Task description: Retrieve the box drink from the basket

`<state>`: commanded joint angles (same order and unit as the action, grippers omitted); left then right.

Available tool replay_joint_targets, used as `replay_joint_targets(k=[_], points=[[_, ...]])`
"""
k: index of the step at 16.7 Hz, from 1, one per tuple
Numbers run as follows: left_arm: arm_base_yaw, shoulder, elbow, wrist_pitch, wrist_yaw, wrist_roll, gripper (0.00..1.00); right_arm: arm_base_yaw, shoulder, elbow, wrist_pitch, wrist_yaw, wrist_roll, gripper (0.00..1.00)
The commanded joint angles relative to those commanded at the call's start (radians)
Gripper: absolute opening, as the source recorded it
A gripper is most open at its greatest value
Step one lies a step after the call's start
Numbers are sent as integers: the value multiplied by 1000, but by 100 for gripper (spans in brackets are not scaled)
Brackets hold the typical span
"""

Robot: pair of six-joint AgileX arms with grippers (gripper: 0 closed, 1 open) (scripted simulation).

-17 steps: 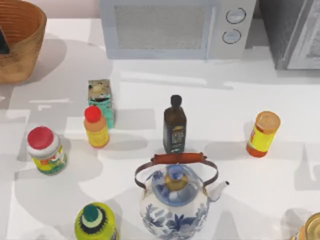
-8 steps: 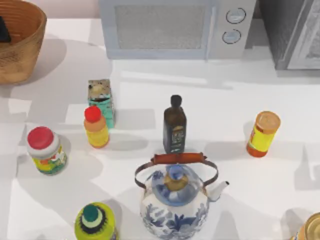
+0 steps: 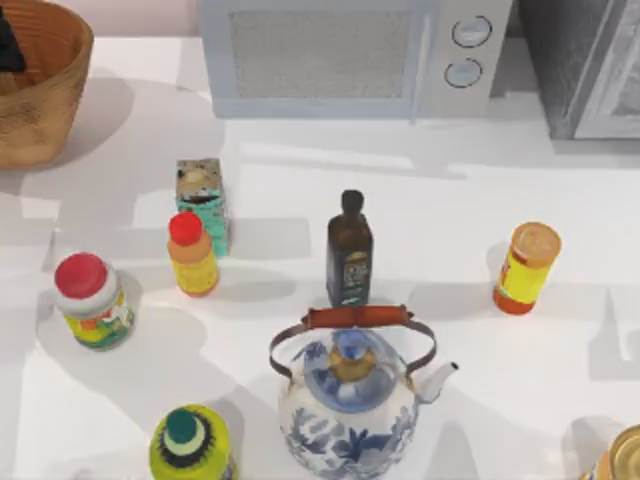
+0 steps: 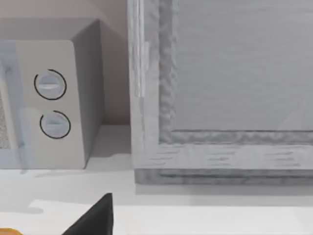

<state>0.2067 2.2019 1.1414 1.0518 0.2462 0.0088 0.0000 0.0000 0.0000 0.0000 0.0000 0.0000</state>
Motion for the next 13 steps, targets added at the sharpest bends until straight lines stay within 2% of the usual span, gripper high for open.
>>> replay_joint_targets(k=[13], points=[[0, 0, 0, 0, 0, 0, 2, 0, 0, 0, 0, 0, 0, 100]])
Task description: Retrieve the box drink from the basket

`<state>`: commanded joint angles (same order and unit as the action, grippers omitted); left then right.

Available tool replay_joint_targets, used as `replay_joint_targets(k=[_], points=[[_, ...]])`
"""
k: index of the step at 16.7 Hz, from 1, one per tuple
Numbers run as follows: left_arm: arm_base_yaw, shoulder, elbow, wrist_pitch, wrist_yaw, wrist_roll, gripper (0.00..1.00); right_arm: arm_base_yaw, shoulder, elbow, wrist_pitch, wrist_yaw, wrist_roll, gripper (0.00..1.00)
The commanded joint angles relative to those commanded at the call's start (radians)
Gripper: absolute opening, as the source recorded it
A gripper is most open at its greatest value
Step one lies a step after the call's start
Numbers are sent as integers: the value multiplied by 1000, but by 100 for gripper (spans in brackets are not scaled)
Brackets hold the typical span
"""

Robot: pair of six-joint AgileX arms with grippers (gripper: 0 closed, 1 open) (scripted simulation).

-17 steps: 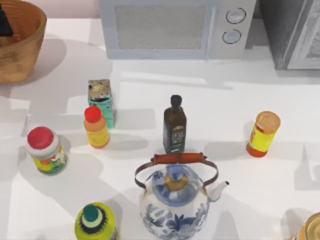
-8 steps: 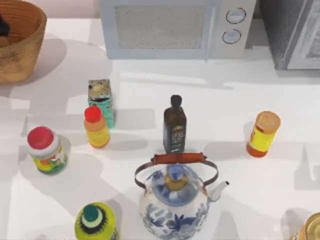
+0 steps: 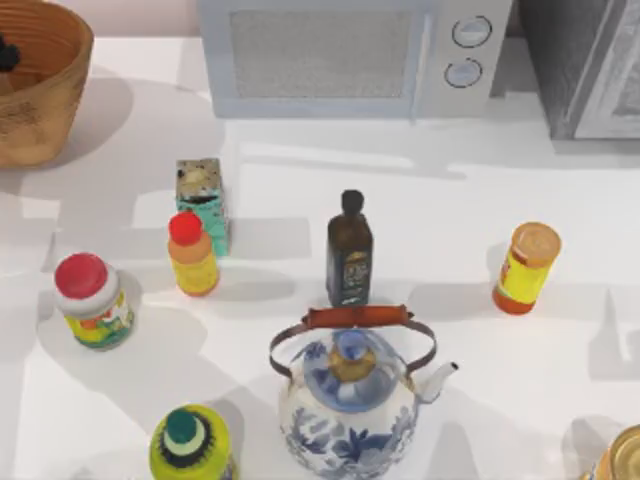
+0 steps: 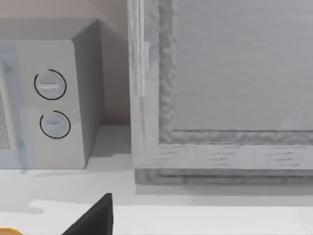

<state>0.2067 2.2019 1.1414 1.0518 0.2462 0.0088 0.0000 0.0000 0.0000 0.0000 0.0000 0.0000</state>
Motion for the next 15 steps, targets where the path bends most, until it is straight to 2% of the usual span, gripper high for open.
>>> replay_joint_targets(k=[10, 15], points=[[7, -21, 0, -4, 0, 3, 0, 0, 0, 0, 0, 0, 0, 100], [7, -72, 43, -118, 0, 0, 0, 0, 0, 0, 0, 0, 0, 100]])
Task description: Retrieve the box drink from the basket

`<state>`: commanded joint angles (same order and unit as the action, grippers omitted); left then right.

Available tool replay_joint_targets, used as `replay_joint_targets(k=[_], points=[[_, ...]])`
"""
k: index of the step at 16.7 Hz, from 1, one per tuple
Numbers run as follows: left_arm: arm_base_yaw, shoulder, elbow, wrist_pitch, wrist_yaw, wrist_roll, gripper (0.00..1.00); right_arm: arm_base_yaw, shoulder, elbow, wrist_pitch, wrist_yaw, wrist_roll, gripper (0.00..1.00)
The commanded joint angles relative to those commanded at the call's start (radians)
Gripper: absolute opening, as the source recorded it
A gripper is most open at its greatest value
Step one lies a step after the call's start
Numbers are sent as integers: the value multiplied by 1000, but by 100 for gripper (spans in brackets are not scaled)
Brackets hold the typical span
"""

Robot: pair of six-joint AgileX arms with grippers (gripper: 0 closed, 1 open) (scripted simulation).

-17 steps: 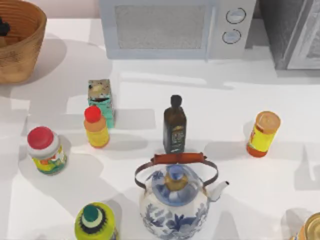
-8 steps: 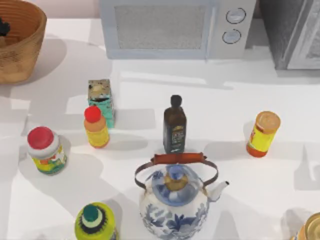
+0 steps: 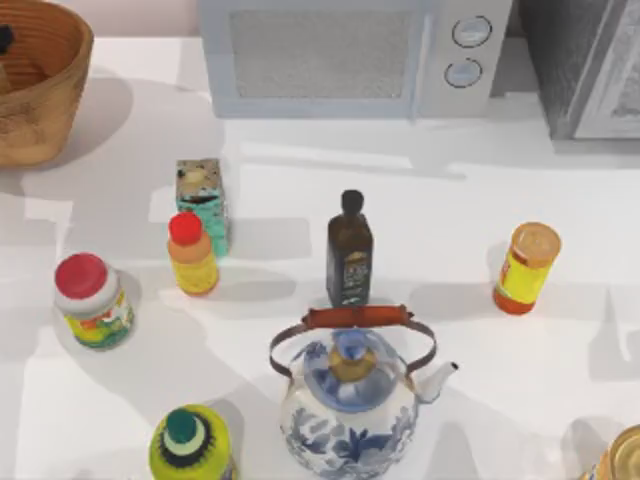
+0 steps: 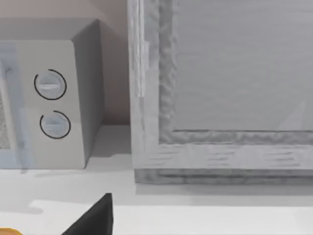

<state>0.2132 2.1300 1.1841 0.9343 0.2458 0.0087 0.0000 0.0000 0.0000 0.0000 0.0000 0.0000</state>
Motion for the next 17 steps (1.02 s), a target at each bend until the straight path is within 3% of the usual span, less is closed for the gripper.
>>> replay_joint_targets(k=[10, 17], points=[[-1, -217, 185, -380, -4, 6, 0, 0, 0, 0, 0, 0, 0, 100], [0, -235, 201, -420, -5, 7, 0, 0, 0, 0, 0, 0, 0, 100]])
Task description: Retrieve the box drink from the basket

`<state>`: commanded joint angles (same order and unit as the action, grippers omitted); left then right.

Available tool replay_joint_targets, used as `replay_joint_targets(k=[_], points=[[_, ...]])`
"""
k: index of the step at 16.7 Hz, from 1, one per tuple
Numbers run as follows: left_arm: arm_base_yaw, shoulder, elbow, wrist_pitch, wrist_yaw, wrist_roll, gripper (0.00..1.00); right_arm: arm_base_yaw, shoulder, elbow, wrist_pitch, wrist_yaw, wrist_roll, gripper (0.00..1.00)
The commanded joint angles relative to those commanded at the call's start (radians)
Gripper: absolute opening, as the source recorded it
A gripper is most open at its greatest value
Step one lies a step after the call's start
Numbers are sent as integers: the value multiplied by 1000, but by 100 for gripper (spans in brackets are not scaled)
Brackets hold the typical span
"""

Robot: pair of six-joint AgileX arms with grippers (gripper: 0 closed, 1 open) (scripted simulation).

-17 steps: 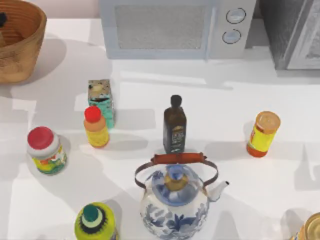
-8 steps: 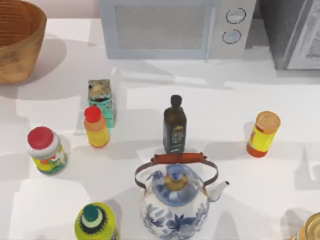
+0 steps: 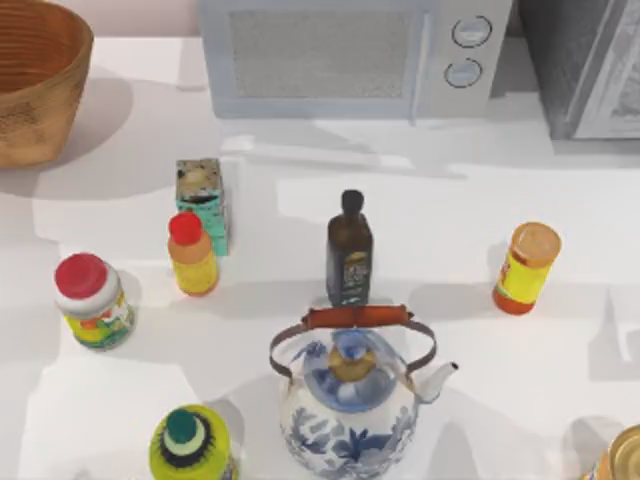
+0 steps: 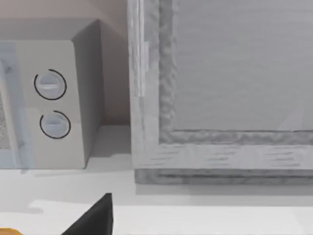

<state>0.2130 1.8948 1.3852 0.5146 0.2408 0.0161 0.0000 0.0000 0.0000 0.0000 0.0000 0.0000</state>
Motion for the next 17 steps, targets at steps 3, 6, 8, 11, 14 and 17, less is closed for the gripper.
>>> replay_joint_targets(k=[3, 6, 8, 11, 14, 17], points=[[-3, -28, -27, -14, -4, -4, 0, 0, 0, 0, 0, 0, 0, 100], [-17, -146, -121, -53, -21, -11, 0, 0, 0, 0, 0, 0, 0, 100], [-32, -276, -216, -86, -37, -13, 0, 0, 0, 0, 0, 0, 0, 100], [-59, -542, -397, -147, -68, -14, 0, 0, 0, 0, 0, 0, 0, 100], [-91, -867, -604, -221, -104, -13, 0, 0, 0, 0, 0, 0, 0, 100], [-126, -1206, -828, -303, -144, -13, 0, 0, 0, 0, 0, 0, 0, 100]])
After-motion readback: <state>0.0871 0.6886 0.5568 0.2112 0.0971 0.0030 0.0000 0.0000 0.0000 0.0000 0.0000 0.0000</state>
